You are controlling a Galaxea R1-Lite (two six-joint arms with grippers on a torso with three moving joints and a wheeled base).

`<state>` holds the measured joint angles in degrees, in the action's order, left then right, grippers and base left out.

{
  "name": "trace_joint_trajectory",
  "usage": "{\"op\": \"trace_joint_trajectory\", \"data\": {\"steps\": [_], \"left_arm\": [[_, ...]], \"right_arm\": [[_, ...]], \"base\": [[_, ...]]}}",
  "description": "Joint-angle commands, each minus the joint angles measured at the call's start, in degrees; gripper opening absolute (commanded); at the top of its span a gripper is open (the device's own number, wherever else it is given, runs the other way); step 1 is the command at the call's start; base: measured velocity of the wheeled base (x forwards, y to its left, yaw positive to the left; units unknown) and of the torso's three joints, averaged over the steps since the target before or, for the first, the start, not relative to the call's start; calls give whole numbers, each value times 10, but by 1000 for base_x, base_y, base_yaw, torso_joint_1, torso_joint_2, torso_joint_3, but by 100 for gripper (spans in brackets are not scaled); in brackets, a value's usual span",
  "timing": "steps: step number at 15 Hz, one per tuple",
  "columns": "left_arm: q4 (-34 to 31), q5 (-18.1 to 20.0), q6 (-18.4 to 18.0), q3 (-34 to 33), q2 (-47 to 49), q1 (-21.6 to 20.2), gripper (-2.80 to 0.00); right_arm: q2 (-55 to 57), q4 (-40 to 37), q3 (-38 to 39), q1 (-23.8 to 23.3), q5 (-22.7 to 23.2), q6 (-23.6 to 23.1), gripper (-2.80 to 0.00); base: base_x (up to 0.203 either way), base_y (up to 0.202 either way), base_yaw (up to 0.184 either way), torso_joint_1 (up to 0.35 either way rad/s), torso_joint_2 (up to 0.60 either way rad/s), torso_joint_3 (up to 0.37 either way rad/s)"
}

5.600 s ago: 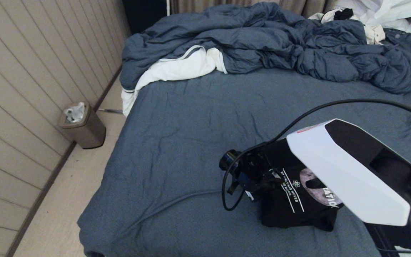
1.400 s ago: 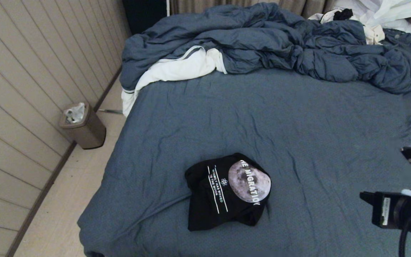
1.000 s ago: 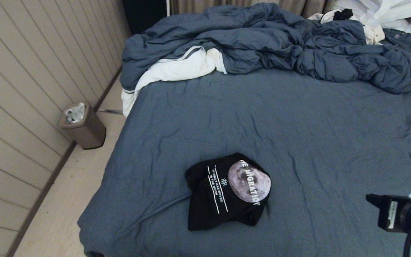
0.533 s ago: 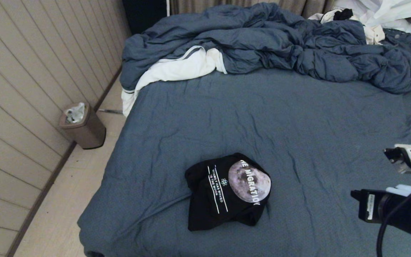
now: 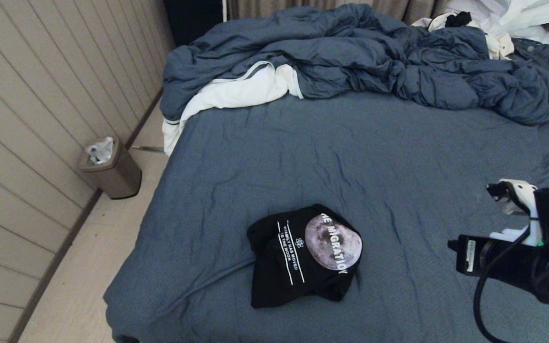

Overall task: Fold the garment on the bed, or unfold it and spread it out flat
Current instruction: Unford the black T-shirt

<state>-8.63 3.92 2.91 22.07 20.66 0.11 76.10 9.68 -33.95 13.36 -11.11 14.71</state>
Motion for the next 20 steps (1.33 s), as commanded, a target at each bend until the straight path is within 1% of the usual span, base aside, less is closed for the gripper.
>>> {"op": "trace_joint_trajectory", "data": {"steps": [1, 3, 4, 5, 6, 7, 8, 10, 12, 14, 16, 18, 20], "left_arm": [[6, 23, 32, 53, 179, 1, -280], [14, 37, 71, 85, 283, 10, -280], [20, 40, 98, 96, 328, 34, -280], [28, 39, 126, 103, 360, 77, -280], [37, 30, 155, 109, 391, 134, -280], [48, 10, 179, 114, 423, 188, -280], [68, -19, 201, 118, 462, 240, -280], [125, -87, 233, 131, 541, 311, -280], [175, -136, 248, 153, 617, 367, -280], [217, -157, 258, 179, 685, 405, -280], [257, -166, 269, 199, 741, 435, -280], [309, -173, 284, 206, 775, 461, -280], [340, -201, 290, 207, 792, 477, -280]], "right_arm": [[71, 7, -22, -18, 9, 2, -280], [128, 10, -36, -35, 12, 3, -280], [155, 18, -39, -39, 16, 4, -280], [178, 41, -42, -41, 21, 4, -280], [199, 88, -44, -42, 27, 3, -280], [217, 123, -45, -42, 30, 2, -280], [229, 142, -47, -41, 31, 0, -280], [237, 144, -51, -37, 34, 0, -280], [254, 144, -50, -33, 37, 1, -280], [268, 144, -52, -21, 37, 3, -280], [291, 145, -64, -16, 37, 4, -280], [326, 145, -84, -5, 36, 6, -280], [355, 146, -108, 18, 33, 5, -280]], "base": [[0, 0, 0, 0, 0, 0], [0, 0, 0, 0, 0, 0], [0, 0, 0, 0, 0, 0], [0, 0, 0, 0, 0, 0], [0, 0, 0, 0, 0, 0], [0, 0, 0, 0, 0, 0], [0, 0, 0, 0, 0, 0], [0, 0, 0, 0, 0, 0], [0, 0, 0, 0, 0, 0], [0, 0, 0, 0, 0, 0], [0, 0, 0, 0, 0, 0], [0, 0, 0, 0, 0, 0], [0, 0, 0, 0, 0, 0]]}}
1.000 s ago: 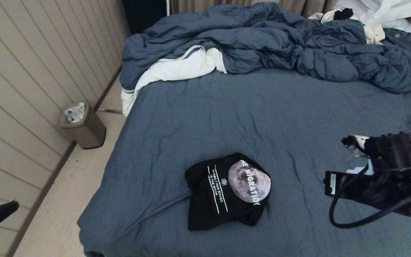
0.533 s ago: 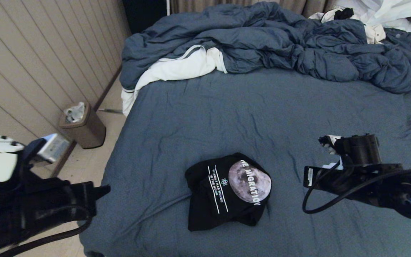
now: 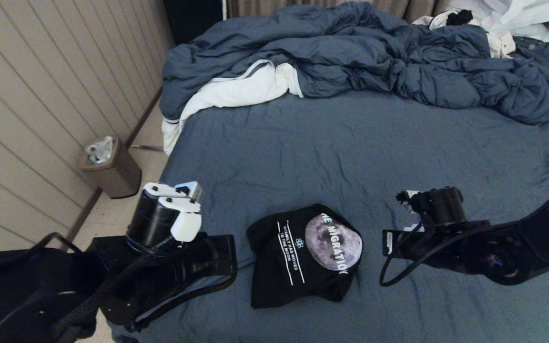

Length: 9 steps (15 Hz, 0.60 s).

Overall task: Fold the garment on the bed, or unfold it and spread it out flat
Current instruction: Unford the black T-shirt

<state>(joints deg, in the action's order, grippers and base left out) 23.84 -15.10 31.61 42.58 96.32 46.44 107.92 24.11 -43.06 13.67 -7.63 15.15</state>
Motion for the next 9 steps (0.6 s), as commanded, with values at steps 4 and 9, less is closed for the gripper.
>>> {"op": "trace_joint_trajectory", "data": {"steps": [4, 9], "left_arm": [[33, -17, 6, -12, 41, 21, -280], [35, -16, 10, -17, 51, 21, -280]], "right_arm": [[93, 3, -71, 53, -20, 0, -280], [133, 1, -137, 107, -23, -2, -280]], "base": [[0, 0, 0, 0, 0, 0], [0, 0, 0, 0, 0, 0]]}}
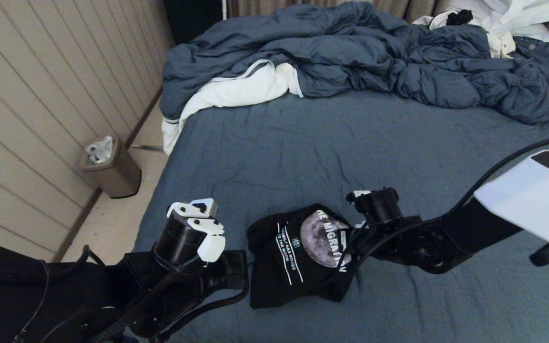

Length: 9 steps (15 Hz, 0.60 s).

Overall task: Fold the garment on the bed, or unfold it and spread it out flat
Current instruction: Unford the black T-shirt

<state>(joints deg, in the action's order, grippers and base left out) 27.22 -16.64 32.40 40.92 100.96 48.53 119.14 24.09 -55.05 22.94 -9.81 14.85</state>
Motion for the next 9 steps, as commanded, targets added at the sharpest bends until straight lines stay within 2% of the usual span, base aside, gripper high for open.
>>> {"op": "trace_joint_trajectory", "data": {"steps": [1, 5, 9], "left_arm": [[3, 0, 4, 0, 12, 0, -280], [56, -3, 5, -1, 44, 0, -280], [66, -4, 5, -1, 50, 0, -280]], "right_arm": [[23, 1, -28, 23, -2, 1, -280], [19, -2, -58, 74, -2, 3, -280], [11, -5, -81, 158, -2, 3, -280]], "base": [[0, 0, 0, 0, 0, 0], [0, 0, 0, 0, 0, 0], [0, 0, 0, 0, 0, 0]]}}
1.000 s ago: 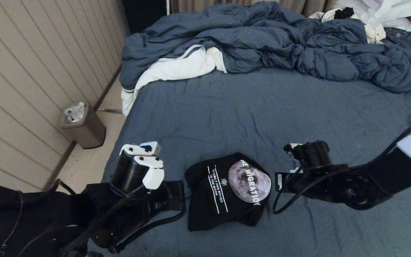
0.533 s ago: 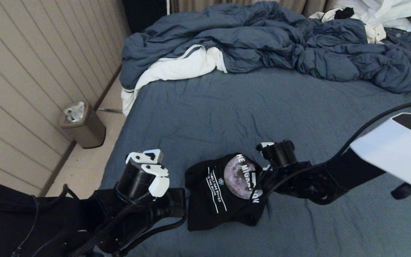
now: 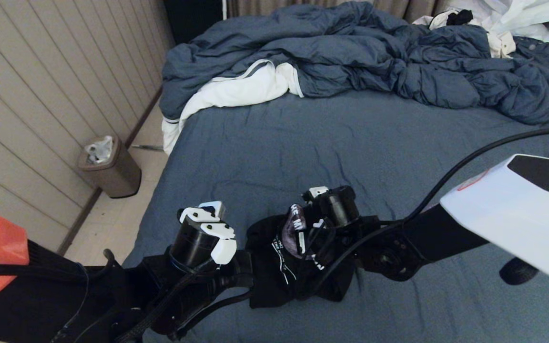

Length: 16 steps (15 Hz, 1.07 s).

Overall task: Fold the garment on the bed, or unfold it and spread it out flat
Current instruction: Unford the black T-shirt

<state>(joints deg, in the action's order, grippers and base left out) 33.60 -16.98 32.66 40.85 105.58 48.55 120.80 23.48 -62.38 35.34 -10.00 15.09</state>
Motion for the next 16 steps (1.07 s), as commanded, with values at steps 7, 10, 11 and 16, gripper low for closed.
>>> {"op": "trace_joint_trajectory", "data": {"steps": [7, 10, 11, 16], "left_arm": [[3, 0, 3, -3, 3, 0, -280], [3, 0, 2, 1, 4, 0, -280], [2, 0, 2, 4, 8, 0, -280], [2, 1, 1, 51, 57, 0, -280]], "right_arm": [[0, -65, -100, 111, 7, -1, -280], [6, -63, -102, 110, 11, 0, -280], [-1, -62, -98, 104, 11, 0, -280], [-121, -59, -62, 19, 15, -3, -280]], "base": [[0, 0, 0, 0, 0, 0], [0, 0, 0, 0, 0, 0], [0, 0, 0, 0, 0, 0], [0, 0, 0, 0, 0, 0]]}}
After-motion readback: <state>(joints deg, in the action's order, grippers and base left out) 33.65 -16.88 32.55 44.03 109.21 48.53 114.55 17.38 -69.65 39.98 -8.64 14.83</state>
